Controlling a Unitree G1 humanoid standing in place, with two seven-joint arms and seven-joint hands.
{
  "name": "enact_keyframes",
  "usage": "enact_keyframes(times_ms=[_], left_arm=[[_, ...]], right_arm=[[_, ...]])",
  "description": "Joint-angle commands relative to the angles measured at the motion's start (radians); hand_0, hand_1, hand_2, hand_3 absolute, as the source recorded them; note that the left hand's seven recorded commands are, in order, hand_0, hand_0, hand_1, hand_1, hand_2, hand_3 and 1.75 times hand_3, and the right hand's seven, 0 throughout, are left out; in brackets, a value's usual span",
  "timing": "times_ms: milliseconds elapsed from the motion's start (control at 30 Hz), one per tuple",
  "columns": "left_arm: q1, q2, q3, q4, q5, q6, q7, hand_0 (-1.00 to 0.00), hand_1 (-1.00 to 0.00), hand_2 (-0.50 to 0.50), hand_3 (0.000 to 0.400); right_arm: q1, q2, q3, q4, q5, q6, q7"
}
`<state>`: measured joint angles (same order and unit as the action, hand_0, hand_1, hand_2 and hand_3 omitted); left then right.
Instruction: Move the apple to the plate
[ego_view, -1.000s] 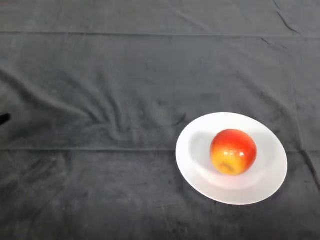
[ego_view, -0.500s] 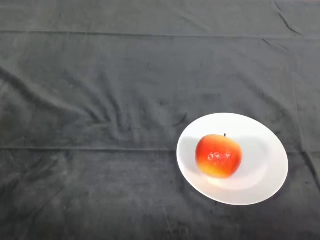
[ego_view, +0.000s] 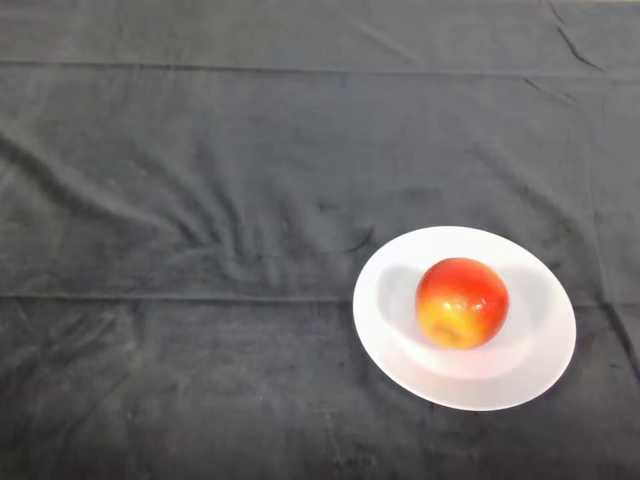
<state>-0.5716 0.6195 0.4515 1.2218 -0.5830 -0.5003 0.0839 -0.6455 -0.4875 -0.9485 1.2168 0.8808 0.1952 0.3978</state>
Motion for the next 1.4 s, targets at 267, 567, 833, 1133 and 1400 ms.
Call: enact_keyframes(times_ms=[267, 567, 833, 1133, 1400], left_arm=[[0.018, 0.035, 0.031, 0.001, 0.005, 0.014, -0.003, 0.00, 0.00, 0.00, 0.000], [0.014, 0.029, 0.042, -0.008, 0.020, 0.020, -0.007, 0.00, 0.00, 0.00, 0.000], [0.012, 0.027, 0.050, -0.013, 0.033, 0.024, -0.010, 0.00, 0.00, 0.00, 0.000], [0.009, 0.023, 0.058, -0.018, 0.048, 0.029, -0.012, 0.00, 0.00, 0.00, 0.000], [0.007, 0.020, 0.065, -0.020, 0.060, 0.033, -0.015, 0.00, 0.00, 0.00, 0.000]], right_arm=[[-0.015, -0.019, -0.0040, 0.000, 0.0184, -0.008, 0.0020], [-0.015, -0.019, -0.0040, 0.000, 0.0183, -0.009, 0.0021], [-0.015, -0.019, -0.0039, 0.000, 0.0182, -0.009, 0.0021], [-0.015, -0.019, -0.0039, -0.001, 0.0181, -0.009, 0.0020], [-0.015, -0.019, -0.0039, -0.001, 0.0181, -0.009, 0.0019]])
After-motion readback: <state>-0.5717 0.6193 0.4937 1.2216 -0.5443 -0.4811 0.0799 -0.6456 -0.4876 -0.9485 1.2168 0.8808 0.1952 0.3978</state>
